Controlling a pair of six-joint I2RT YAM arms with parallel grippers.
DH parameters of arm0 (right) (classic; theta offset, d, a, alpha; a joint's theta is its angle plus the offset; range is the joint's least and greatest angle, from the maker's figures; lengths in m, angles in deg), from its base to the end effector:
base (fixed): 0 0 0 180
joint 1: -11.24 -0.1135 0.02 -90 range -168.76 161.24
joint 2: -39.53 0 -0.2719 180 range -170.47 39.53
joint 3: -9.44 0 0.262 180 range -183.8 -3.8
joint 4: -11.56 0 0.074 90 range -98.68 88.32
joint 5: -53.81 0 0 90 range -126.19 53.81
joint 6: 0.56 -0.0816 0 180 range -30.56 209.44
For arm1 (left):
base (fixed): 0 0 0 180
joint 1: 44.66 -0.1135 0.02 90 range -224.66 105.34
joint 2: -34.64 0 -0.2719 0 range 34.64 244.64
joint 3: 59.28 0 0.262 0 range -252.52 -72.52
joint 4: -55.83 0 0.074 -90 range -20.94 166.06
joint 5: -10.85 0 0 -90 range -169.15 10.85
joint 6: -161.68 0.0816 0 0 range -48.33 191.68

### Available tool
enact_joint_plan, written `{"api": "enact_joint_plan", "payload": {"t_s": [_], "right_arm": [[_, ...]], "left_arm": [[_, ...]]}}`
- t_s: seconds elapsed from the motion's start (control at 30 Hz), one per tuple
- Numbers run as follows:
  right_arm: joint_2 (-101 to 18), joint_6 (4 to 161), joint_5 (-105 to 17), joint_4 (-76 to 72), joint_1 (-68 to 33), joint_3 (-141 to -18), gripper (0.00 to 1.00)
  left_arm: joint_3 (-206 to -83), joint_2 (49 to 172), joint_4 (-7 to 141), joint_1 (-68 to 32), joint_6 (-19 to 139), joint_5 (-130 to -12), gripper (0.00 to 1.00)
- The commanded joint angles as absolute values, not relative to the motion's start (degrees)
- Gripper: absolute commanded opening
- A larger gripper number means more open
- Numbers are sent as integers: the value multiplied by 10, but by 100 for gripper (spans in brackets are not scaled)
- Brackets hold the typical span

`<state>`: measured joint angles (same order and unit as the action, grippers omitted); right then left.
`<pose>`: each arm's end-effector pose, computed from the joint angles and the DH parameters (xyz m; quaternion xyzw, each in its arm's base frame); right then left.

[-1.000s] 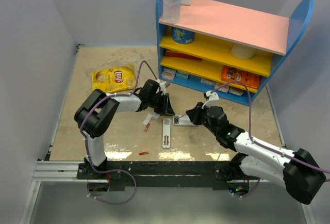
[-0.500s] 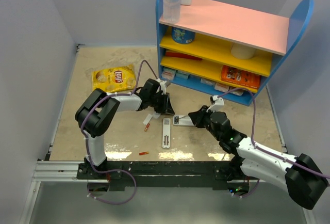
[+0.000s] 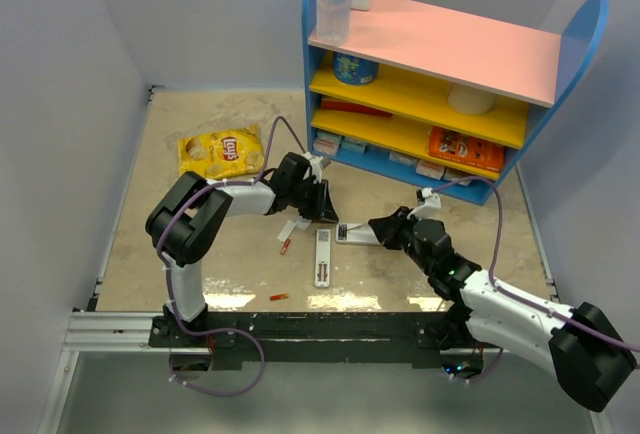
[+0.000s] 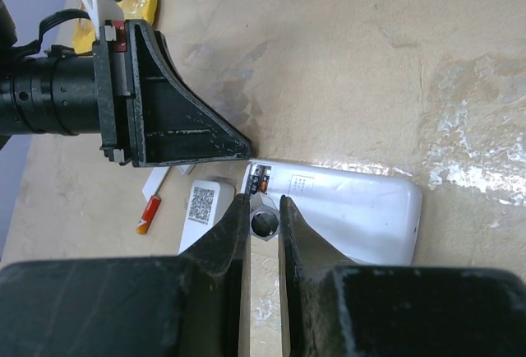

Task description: Unload the batteries from the remote control

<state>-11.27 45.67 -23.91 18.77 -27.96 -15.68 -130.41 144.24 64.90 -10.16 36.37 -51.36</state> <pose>0.1893 0.1320 0.1620 0.0946 0.8036 0.3199 0.4928 0.3205 -0.2664 0.0988 0.0806 0.9054 -0.3847 0.1602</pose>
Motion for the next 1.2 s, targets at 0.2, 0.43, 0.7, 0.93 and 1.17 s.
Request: {"api": "enact_joint_plan", "payload": {"t_s": [0.2, 0.43, 0.7, 0.93, 1.17], "right_arm": [[-135, 445, -273, 167, -229, -135, 0], [-150, 432, -306, 169, -202, -135, 0], [-154, 411, -344, 184, -159, -124, 0], [-190, 528, -410, 252, -149, -157, 0], [-195, 559, -437, 302, -150, -150, 0]], "left_arm": [[-1308, 1450, 668, -105, 382, -541, 24], [-1304, 1448, 664, -105, 382, -542, 24], [-1302, 1449, 663, -104, 385, -543, 24], [-1298, 1449, 656, -105, 382, -539, 24], [-1298, 1457, 648, -103, 378, -536, 24]]}}
